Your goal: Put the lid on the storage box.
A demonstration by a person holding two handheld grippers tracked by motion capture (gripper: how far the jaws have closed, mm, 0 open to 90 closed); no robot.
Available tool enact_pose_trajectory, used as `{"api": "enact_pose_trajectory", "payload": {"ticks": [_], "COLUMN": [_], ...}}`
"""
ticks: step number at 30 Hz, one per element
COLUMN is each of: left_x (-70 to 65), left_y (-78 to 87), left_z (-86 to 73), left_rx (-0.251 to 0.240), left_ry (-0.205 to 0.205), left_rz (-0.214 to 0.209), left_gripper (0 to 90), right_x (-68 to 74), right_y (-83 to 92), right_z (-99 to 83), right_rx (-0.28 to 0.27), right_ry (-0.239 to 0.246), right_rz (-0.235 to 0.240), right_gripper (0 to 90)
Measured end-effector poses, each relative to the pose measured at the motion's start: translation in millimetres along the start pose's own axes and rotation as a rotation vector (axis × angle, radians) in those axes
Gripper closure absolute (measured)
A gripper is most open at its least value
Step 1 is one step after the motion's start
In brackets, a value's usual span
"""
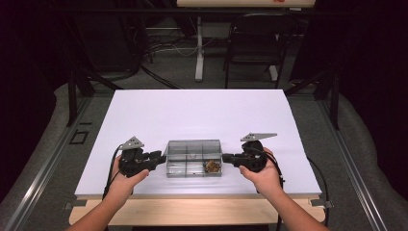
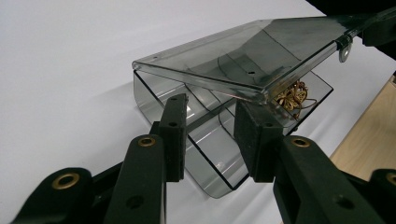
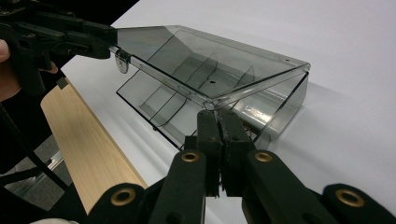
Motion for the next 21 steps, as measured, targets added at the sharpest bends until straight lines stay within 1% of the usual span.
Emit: {"api": "enact_pose_trajectory", "payload": {"ticks": [2,4,9,12,13,14,15,16,17,21], "left_x": [-0.4,-0.9,-1.8,-2.8,-3.7,-5.1,-6.3,-7.4,-9.1,-12.2], "left_y": [-0.3,-0.1,0.1,-0.3,-0.8,-1.1,-1.4,-1.0,-1.3,-0.5], "left_z": [-2.1,-4.0,-9.5,-13.2,-14.6,-15.8,-17.0,-17.7,-18.9,-22.4], "left_rx": [-0.008,-0.002,0.000,0.006,0.004,0.009,0.011,0.017,0.015,0.016], "left_ry": [0.000,0.004,0.011,0.001,-0.002,-0.004,-0.011,-0.022,-0.024,-0.038], "left_rz": [-0.001,-0.003,-0.005,-0.007,-0.006,-0.005,-0.008,-0.008,-0.013,-0.013], "left_gripper": [64.9,64.7,64.5,64.4,64.4,64.4,64.3,64.3,64.1,63.6], "right_x": [-0.1,-0.3,0.4,0.6,0.0,0.2,-0.4,0.0,-0.2,0.1], "right_y": [-0.2,-0.1,-0.4,-1.3,-1.3,-1.8,-1.5,-2.4,-2.2,-3.4], "right_z": [-1.2,-2.2,-4.5,-7.5,-8.3,-9.7,-10.4,-12.0,-12.8,-16.4], "right_rx": [0.001,0.007,-0.001,0.000,0.005,0.002,0.012,0.000,0.007,0.002], "right_ry": [0.000,0.003,0.000,-0.002,0.004,-0.004,0.004,-0.004,-0.002,-0.007], "right_rz": [0.002,0.003,0.003,0.002,0.004,0.006,0.004,0.004,0.003,0.002], "right_gripper": [88.7,88.6,88.7,88.6,88.6,88.6,88.6,88.5,88.5,88.5]}}
Point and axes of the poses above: each handheld gripper's, and its own axes: y roughly backward along the jaws, z roughly out of its top, x roughly to its left, the point moved 1 cm from there along -y, roughly forward along the jaws, and after that the axes turned 7 degrees about -x, right-handed, at the moved point
